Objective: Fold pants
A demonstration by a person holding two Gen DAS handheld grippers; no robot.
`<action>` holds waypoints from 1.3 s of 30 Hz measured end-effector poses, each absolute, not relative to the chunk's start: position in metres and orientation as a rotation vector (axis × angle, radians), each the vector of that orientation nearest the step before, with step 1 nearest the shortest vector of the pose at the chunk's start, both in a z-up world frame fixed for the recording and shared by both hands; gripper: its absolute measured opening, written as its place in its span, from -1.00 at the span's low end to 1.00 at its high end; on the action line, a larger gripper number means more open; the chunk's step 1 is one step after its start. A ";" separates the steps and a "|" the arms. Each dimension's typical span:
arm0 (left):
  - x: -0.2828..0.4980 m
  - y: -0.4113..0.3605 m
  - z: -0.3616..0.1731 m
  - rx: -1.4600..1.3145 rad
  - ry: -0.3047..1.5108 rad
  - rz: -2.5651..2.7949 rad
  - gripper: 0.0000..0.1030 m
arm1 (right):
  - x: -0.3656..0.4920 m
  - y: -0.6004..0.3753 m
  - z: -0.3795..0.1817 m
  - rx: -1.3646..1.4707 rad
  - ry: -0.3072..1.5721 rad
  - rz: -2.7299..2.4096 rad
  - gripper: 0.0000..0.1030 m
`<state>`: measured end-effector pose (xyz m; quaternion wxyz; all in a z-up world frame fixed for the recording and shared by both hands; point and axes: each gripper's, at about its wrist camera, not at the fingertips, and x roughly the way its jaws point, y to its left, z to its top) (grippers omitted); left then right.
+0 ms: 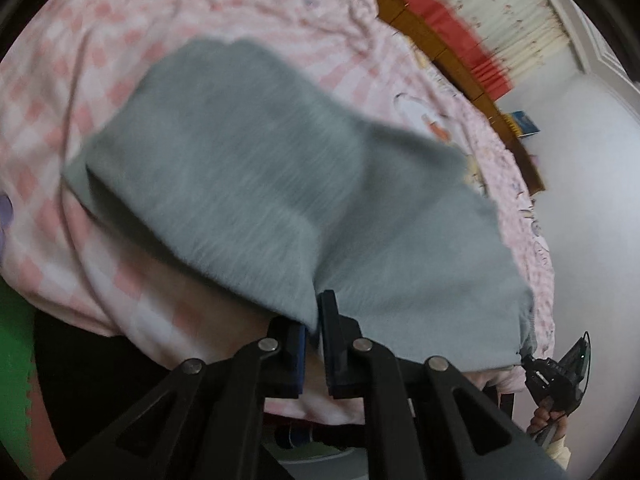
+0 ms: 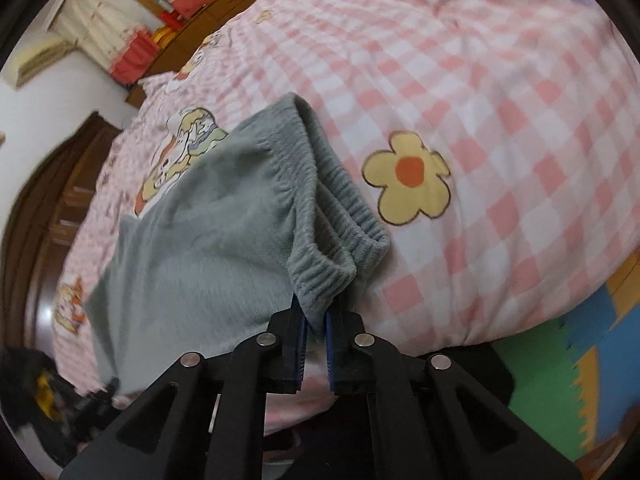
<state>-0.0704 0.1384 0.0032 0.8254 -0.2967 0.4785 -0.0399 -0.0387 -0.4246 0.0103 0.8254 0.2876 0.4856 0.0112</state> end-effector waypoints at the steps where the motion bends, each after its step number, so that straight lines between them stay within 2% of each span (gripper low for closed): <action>1: -0.072 0.140 0.001 -0.639 1.019 -0.084 -0.83 | -0.039 -0.422 0.016 0.573 1.039 0.008 -0.69; 4: -0.076 0.145 0.007 -0.631 1.014 -0.072 -0.67 | -0.044 -0.415 0.035 0.458 1.041 -0.058 -0.55; 6: -0.080 0.151 0.015 -0.596 1.014 -0.025 -0.39 | -0.048 -0.409 0.051 0.388 1.011 -0.088 -0.52; 7: -0.083 0.155 0.019 -0.591 1.010 -0.015 -0.32 | -0.051 -0.404 0.061 0.357 0.990 -0.093 -0.49; 10: -0.098 0.168 0.033 -0.568 0.964 0.018 -0.25 | -0.053 -0.386 0.082 0.312 0.946 -0.056 -0.40; 14: -0.113 0.187 0.049 -0.506 0.908 0.084 -0.09 | -0.037 -0.338 0.089 0.265 0.947 0.052 -0.40; 20: -0.115 0.211 0.051 -0.580 0.852 0.100 -0.08 | -0.014 -0.260 0.060 0.211 1.006 0.199 -0.40; 24: -0.107 0.210 0.049 -0.573 0.828 0.058 -0.12 | -0.003 -0.219 0.022 0.189 1.086 0.242 -0.39; 27: -0.096 0.208 0.043 -0.573 0.844 0.049 -0.18 | -0.006 -0.208 0.011 0.133 1.041 0.225 -0.15; 28: -0.095 0.208 0.041 -0.575 0.850 0.049 -0.18 | -0.009 -0.205 0.010 0.123 1.022 0.250 0.01; 29: -0.092 0.208 0.037 -0.579 0.860 0.055 -0.19 | -0.010 -0.203 0.009 0.116 1.009 0.269 0.09; 35: -0.077 0.214 0.020 -0.665 0.872 0.095 -0.19 | -0.013 -0.203 0.005 0.108 0.978 0.285 0.12; 39: -0.068 0.218 0.020 -0.725 0.805 0.099 -0.21 | -0.014 -0.202 0.005 0.106 0.961 0.286 0.12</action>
